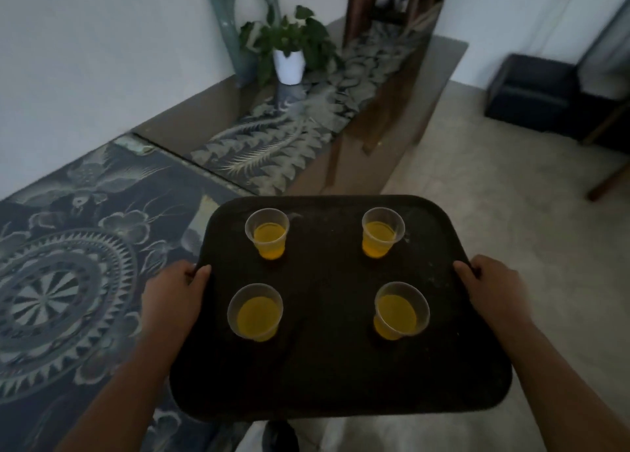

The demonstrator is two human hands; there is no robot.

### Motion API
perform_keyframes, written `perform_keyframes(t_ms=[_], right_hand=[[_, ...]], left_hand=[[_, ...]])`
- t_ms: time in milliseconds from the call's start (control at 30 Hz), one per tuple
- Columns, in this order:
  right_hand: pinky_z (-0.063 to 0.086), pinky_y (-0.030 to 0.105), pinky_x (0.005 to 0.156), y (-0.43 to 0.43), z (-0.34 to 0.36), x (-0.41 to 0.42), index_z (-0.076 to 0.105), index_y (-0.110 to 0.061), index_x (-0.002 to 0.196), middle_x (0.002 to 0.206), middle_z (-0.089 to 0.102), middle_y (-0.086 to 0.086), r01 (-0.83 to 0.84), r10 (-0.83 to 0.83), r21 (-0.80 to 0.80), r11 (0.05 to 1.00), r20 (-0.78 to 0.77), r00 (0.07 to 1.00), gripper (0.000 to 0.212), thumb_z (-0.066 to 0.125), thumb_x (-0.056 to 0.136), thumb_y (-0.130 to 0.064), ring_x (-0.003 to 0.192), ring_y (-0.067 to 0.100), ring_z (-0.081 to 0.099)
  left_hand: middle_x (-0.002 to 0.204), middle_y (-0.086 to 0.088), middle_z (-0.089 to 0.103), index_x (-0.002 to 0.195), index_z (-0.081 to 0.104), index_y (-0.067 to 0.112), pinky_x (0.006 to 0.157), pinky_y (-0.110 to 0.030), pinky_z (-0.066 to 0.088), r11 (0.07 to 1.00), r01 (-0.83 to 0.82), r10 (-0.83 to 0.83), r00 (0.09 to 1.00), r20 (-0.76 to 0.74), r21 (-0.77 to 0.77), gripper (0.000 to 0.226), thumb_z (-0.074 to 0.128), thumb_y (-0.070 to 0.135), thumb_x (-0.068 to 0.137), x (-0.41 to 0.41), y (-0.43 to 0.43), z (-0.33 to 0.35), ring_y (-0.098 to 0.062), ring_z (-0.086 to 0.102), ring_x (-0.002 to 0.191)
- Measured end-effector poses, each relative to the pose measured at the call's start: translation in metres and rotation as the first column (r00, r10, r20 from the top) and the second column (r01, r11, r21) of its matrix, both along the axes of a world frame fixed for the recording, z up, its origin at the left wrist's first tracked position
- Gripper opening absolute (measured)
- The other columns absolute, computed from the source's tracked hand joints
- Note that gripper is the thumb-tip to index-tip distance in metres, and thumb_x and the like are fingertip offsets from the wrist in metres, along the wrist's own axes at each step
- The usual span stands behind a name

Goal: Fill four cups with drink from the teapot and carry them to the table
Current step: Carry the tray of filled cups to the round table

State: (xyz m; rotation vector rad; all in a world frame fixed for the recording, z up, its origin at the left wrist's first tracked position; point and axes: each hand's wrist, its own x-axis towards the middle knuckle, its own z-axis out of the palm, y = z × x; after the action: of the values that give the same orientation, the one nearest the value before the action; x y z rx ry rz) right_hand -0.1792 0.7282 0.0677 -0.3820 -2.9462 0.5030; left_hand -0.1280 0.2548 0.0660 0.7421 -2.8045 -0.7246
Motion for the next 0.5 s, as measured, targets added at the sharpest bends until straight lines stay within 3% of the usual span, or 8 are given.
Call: perform_keyframes(t_ms=[167, 300, 500], right_hand=[[0.058, 0.041, 0.059, 0.075, 0.009, 0.047, 0.059, -0.018, 0.068, 0.06, 0.062, 0.003, 0.157, -0.155, -0.058, 0.986, 0.047, 0.987, 0.039, 0.055, 0.095, -0.046, 0.054, 0.02, 0.062], [0.058, 0.041, 0.058, 0.134, 0.013, 0.088, 0.059, -0.017, 0.068, 0.06, 0.062, 0.003, 0.264, -0.261, -0.08, 0.961, 0.038, 0.964, 0.039, 0.057, 0.095, -0.045, 0.054, 0.02, 0.061], [0.051, 0.032, 0.047, 0.216, 0.018, 0.163, 0.058, -0.019, 0.066, 0.056, 0.06, 0.001, 0.437, -0.437, -0.076, 0.896, 0.022, 0.899, 0.039, 0.057, 0.094, -0.046, 0.049, 0.017, 0.06]], left_hand=[[0.06, -0.002, 0.061, 0.071, 0.062, 0.016, 0.057, -0.036, 0.046, 0.985, 0.173, -0.173, 0.984, -0.046, 0.007, 0.033, 0.065, 0.031, 0.1, -0.016, 0.075, 0.004, -0.018, 0.058, 0.057], [0.062, 0.002, 0.056, 0.075, 0.063, 0.014, 0.053, -0.029, 0.031, 0.961, 0.276, -0.274, 0.96, -0.061, 0.021, 0.03, 0.064, 0.03, 0.101, -0.027, 0.136, 0.004, -0.011, 0.051, 0.059], [0.059, -0.002, 0.059, 0.072, 0.063, 0.01, 0.051, -0.03, 0.032, 0.897, 0.442, -0.439, 0.893, -0.093, 0.009, 0.034, 0.066, 0.03, 0.099, -0.039, 0.234, 0.003, -0.014, 0.052, 0.055]])
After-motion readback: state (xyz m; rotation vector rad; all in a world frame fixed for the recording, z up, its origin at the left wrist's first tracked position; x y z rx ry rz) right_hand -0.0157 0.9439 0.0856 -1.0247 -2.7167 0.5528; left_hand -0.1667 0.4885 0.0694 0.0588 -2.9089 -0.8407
